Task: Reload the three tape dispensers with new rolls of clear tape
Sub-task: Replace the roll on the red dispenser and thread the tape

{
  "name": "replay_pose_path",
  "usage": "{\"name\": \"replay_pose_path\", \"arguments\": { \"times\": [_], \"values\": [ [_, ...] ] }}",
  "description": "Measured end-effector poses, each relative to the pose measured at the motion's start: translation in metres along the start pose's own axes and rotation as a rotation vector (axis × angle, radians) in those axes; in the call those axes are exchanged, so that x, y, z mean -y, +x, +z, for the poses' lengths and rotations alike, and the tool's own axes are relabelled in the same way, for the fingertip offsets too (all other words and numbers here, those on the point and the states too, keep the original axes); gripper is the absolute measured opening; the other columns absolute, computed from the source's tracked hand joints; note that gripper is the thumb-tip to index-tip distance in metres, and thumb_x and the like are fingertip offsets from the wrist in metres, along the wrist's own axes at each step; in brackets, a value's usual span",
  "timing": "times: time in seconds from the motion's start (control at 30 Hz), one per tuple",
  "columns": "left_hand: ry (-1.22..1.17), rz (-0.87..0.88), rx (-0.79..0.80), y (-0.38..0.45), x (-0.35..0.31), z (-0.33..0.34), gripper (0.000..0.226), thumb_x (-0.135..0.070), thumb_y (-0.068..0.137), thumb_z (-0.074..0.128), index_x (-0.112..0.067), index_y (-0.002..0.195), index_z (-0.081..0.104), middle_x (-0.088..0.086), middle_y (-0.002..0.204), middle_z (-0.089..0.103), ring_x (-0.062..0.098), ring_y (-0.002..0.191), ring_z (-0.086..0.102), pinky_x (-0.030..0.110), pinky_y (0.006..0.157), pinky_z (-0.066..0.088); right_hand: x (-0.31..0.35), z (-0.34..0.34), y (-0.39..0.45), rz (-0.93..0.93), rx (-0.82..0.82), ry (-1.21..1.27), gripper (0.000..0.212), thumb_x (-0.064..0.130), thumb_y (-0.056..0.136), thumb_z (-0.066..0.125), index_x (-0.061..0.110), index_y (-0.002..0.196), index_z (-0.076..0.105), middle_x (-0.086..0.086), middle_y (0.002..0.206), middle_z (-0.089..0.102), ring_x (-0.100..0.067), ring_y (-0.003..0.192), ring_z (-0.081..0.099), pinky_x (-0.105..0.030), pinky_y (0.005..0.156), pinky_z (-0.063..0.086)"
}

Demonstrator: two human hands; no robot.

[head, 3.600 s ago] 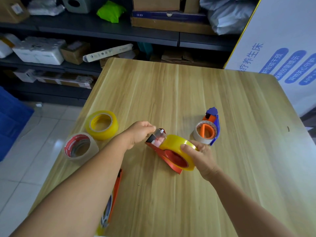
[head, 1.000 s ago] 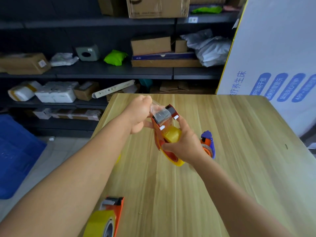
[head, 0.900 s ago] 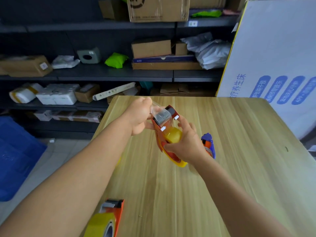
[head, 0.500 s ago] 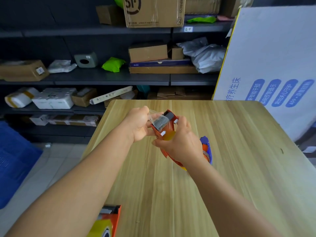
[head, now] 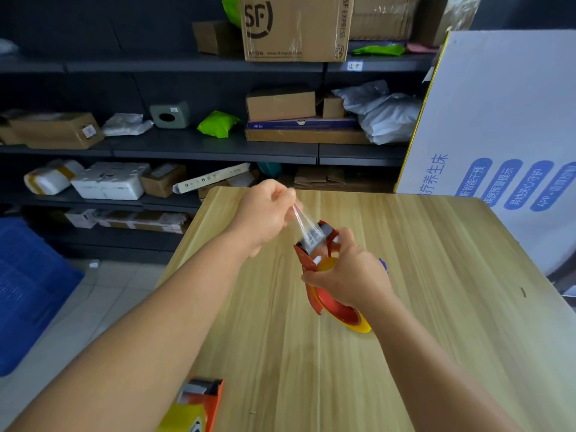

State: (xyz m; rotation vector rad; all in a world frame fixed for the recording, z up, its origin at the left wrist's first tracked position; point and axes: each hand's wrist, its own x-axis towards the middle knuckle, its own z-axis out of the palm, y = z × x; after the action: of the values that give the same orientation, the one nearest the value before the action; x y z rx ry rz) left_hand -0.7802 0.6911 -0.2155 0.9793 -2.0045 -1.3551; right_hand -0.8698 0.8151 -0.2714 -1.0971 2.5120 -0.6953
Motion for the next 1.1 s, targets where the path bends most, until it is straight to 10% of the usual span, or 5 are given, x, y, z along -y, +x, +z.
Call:
{"name": "replay_pose_path", "arguments": {
  "times": [0.43,1.1],
  "values": [
    [0.005,0.191,-0.147,0.007,-0.057,-0.024,0.024,-0.024,0.097,0.051,-0.006,0.085,0.063,0.009,0.078,0.07,0.018,0.077,0.07,0.03,0.072,0.06,-0.021,0.005,-0.011,0.033,0.073,-0.006,0.068,0.049,0.067,0.071,0.03,0.118,0.031,0.004,0.066,0.059,-0.014,0.059,0.061,-0.025,0.046,0.043],
    [-0.208,0.078,-0.269,0.003,-0.029,-0.024,0.016,-0.023,0.09,0.062,-0.014,0.077,0.063,-0.001,0.06,0.059,0.013,0.059,0.057,0.034,0.074,0.057,-0.041,0.011,-0.02,0.06,0.094,0.025,0.069,0.052,0.062,0.069,0.034,0.117,0.033,0.002,0.082,0.068,-0.016,0.07,0.068,-0.032,0.059,0.055]
  ]
}}
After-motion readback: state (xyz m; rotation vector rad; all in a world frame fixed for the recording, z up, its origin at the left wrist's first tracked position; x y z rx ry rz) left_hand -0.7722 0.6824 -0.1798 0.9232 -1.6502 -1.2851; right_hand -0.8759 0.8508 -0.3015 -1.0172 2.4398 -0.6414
